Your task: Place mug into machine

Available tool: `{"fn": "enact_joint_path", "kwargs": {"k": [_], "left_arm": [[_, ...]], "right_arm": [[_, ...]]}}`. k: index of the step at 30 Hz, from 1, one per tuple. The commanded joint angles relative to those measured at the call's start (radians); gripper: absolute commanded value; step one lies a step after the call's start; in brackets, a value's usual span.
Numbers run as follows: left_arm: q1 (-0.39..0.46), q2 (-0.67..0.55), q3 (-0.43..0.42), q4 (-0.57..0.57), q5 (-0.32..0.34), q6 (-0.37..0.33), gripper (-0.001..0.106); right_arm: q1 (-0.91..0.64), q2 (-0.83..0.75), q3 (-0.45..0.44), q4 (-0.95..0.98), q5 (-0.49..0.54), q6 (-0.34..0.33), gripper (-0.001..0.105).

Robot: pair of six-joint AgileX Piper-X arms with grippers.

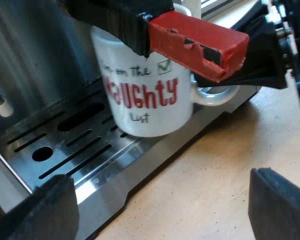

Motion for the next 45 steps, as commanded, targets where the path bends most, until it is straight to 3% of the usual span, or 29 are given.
{"fn": "enact_joint_path", "kwargs": {"k": [1, 11, 17, 19, 23, 26, 35, 45], "left_arm": [[-0.006, -0.002, -0.003, -0.015, 0.004, 0.001, 0.071], [-0.006, -0.002, -0.003, -0.015, 0.004, 0.001, 0.071], [-0.006, -0.002, -0.003, -0.015, 0.004, 0.001, 0.071], [-0.006, -0.002, -0.003, -0.015, 0.004, 0.001, 0.071], [-0.006, -0.002, -0.003, -0.015, 0.004, 0.001, 0.071], [-0.006, -0.002, -0.003, -0.015, 0.004, 0.003, 0.071], [-0.006, -0.002, -0.003, -0.044, 0.004, 0.015, 0.071], [-0.006, -0.002, -0.003, -0.074, -0.004, -0.005, 0.07]], "right_arm": [[0.002, 0.015, -0.034, -0.067, 0.001, 0.01, 0.0], [0.002, 0.096, -0.091, -0.067, 0.001, 0.01, 0.0], [0.002, 0.099, -0.093, -0.07, 0.054, 0.01, 0.001], [0.002, 0.099, -0.093, -0.074, 0.054, 0.01, 0.01], [0.022, 0.094, -0.093, -0.074, 0.054, 0.01, 0.043], [0.032, 0.085, -0.093, -0.072, 0.055, 0.002, 0.057], [0.084, 0.024, -0.047, -0.066, 0.205, 0.009, 0.056], [0.082, -0.016, 0.099, -0.209, 0.195, 0.02, 0.056]]}}
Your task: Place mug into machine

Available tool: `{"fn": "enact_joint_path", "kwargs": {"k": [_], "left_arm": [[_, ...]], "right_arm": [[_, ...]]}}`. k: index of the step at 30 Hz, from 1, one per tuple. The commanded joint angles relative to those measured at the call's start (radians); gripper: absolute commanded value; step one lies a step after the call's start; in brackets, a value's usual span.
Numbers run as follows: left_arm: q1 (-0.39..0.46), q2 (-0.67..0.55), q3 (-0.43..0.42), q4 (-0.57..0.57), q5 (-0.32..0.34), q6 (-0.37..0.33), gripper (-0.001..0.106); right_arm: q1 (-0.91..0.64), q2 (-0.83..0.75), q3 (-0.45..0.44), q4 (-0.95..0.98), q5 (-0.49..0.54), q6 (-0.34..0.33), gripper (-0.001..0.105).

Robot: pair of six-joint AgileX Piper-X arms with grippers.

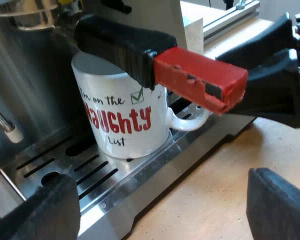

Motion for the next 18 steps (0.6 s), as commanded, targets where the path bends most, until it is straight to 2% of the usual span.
{"fn": "enact_joint_path", "kwargs": {"k": [1, 5, 18], "left_arm": [[-0.006, -0.002, -0.003, -0.012, -0.018, -0.009, 0.07], [-0.006, -0.002, 0.009, -0.034, -0.081, -0.009, 0.07], [-0.006, -0.002, 0.01, -0.036, -0.066, -0.009, 0.07]], "right_arm": [[0.0, -0.002, 0.008, -0.045, -0.029, -0.023, 0.056], [0.0, 0.028, 0.007, -0.087, -0.071, -0.06, 0.056], [0.0, 0.207, -0.009, -0.316, -0.067, -0.056, 0.056]]}}
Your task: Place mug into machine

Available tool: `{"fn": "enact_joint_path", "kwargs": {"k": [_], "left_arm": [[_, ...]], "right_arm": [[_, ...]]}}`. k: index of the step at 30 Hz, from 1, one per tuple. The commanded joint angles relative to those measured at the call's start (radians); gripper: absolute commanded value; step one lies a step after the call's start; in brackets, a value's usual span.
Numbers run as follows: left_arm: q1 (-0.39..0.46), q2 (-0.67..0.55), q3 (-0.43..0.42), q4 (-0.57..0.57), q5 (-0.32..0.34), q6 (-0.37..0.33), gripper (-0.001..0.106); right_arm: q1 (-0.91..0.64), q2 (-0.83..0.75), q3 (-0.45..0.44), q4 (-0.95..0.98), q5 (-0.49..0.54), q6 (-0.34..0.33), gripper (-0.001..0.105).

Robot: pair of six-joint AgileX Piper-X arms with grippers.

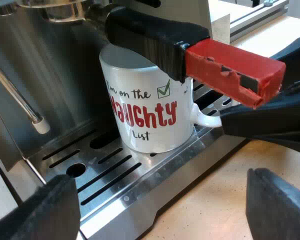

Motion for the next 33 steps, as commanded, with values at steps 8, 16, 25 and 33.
{"fn": "enact_joint_path", "kwargs": {"k": [8, 16, 25, 33], "left_arm": [[-0.006, -0.002, -0.001, -0.022, 0.028, -0.006, 0.07], [-0.006, -0.002, -0.001, -0.022, 0.028, -0.011, 0.07], [-0.006, -0.002, -0.001, -0.023, 0.028, -0.011, 0.07], [-0.006, -0.002, -0.004, -0.023, 0.012, -0.011, 0.07]], "right_arm": [[0.0, 0.108, -0.142, -0.023, 0.057, -0.011, 0.056], [0.0, 0.2, -0.243, -0.018, 0.082, -0.011, 0.056], [0.0, 0.241, -0.3, -0.018, 0.104, -0.011, 0.056], [0.018, 0.217, -0.286, -0.018, 0.137, -0.011, 0.056]]}}
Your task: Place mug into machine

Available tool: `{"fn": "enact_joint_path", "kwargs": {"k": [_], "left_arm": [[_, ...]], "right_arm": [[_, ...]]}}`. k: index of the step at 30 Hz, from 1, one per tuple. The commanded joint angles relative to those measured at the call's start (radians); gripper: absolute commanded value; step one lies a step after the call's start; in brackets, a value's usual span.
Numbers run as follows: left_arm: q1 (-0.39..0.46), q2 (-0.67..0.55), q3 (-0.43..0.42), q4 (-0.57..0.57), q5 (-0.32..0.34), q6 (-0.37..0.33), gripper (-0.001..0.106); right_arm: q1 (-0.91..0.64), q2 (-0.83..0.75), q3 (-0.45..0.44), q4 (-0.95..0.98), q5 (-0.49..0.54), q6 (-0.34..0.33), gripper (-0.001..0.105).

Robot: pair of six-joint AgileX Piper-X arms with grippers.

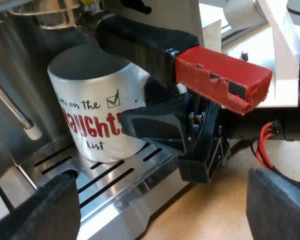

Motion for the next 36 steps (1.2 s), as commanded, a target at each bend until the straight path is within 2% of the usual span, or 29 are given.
{"fn": "enact_joint_path", "kwargs": {"k": [1, 6, 16, 23, 28, 30, 32, 33, 35, 36], "left_arm": [[-0.006, -0.002, -0.009, -0.01, -0.029, -0.009, 0.07], [-0.006, -0.023, -0.047, 0.052, -0.033, -0.004, 0.07], [-0.006, -0.212, -0.112, 0.203, -0.033, -0.003, 0.07], [-0.006, -0.317, -0.162, 0.267, -0.033, -0.003, 0.07], [-0.006, -0.334, -0.211, 0.302, -0.01, -0.003, 0.07], [-0.006, -0.334, -0.227, 0.302, 0.012, -0.003, 0.07], [-0.006, -0.334, -0.246, 0.302, 0.039, -0.006, 0.07], [-0.006, -0.334, -0.252, 0.302, 0.047, -0.01, 0.07], [-0.006, -0.334, -0.268, 0.302, 0.06, -0.035, 0.07], [-0.006, -0.334, -0.272, 0.302, 0.06, -0.058, 0.07]], "right_arm": [[0.021, -0.039, 0.022, -0.006, 0.012, -0.011, 0.056], [0.045, -0.136, 0.09, 0.062, 0.045, -0.011, 0.056], [0.056, -0.404, 0.257, 0.212, 0.057, -0.002, 0.056], [0.064, -0.595, 0.267, 0.413, 0.026, -0.002, 0.05], [0.115, -0.702, 0.267, 0.48, 0.027, -0.004, 0.048], [0.144, -0.734, 0.267, 0.504, 0.029, -0.004, 0.04], [0.177, -0.764, 0.262, 0.531, 0.035, -0.015, 0.024], [0.188, -0.771, 0.262, 0.532, 0.035, -0.021, 0.019], [0.209, -0.782, 0.257, 0.531, 0.035, -0.053, 0.004], [0.213, -0.783, 0.254, 0.531, 0.035, -0.066, 0.0]]}}
